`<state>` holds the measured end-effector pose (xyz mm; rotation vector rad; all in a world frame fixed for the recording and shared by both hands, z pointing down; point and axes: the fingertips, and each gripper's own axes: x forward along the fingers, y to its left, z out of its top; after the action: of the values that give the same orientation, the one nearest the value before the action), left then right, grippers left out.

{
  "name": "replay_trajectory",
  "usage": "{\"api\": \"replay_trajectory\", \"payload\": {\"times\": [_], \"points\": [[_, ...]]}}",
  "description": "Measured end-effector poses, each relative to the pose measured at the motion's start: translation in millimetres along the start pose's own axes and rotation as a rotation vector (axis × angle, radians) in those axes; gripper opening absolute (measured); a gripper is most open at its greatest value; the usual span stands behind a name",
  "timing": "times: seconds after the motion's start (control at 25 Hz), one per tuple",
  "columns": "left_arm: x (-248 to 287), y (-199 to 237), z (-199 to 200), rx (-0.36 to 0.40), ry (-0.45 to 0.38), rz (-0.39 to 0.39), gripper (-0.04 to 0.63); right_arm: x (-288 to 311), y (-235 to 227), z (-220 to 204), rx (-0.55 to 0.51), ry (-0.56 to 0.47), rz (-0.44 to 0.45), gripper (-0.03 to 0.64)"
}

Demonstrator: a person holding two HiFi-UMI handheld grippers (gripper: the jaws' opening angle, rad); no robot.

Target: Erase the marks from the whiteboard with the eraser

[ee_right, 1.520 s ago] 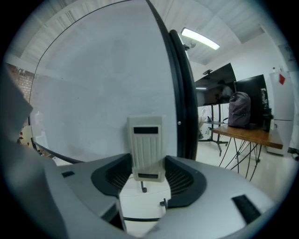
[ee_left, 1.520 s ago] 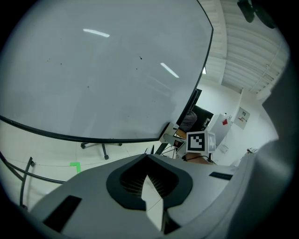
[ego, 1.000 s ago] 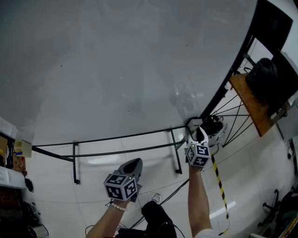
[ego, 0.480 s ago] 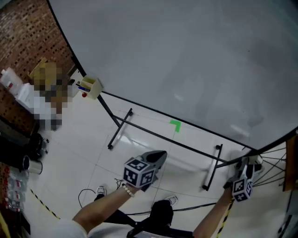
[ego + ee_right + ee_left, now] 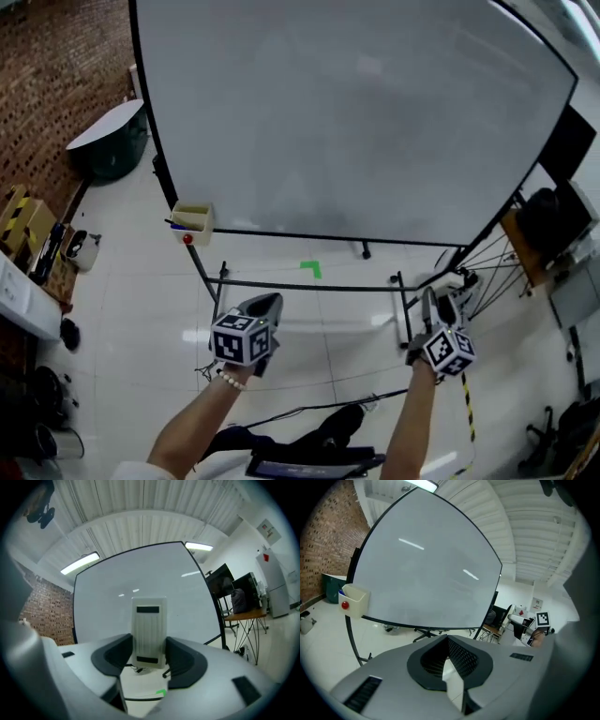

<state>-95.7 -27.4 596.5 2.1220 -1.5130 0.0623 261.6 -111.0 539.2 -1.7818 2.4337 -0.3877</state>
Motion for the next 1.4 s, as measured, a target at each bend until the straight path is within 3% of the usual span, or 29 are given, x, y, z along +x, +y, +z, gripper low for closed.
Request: {"api": "replay_trajectory", "payload": {"times": [0.32, 0.6, 0.88, 1.16, 1.4], "points": [[-118.6, -13.5, 39.4, 0.027, -0.027, -0.058, -0.012, -86.9, 151.6, 29.5, 0.009, 0.101, 0.075, 0.252], [-164.1, -58.5, 11.8, 0.018, -0.035, -0.070, -0.012, -151.5, 219.7, -8.5, -0.057, 0.230, 0.163, 0.250], [-183.2, -83.9, -13.6, -0.041, -0.051, -0.078, -0.012, -187.6, 235.1, -37.2, -0.003, 0.250, 0.168, 0.250], [-195.2, -114.2, -11.7, -0.002, -0.059, -0.093, -0.012, -210.3, 207.1, -37.9, 0.048, 0.230, 0.131, 0.249], [-193.5, -118.4, -13.3, -0.035, -0.044, -0.136, -0.012, -219.6, 208.4, -43.6, 0.070, 0.228, 0.118, 0.249]]}}
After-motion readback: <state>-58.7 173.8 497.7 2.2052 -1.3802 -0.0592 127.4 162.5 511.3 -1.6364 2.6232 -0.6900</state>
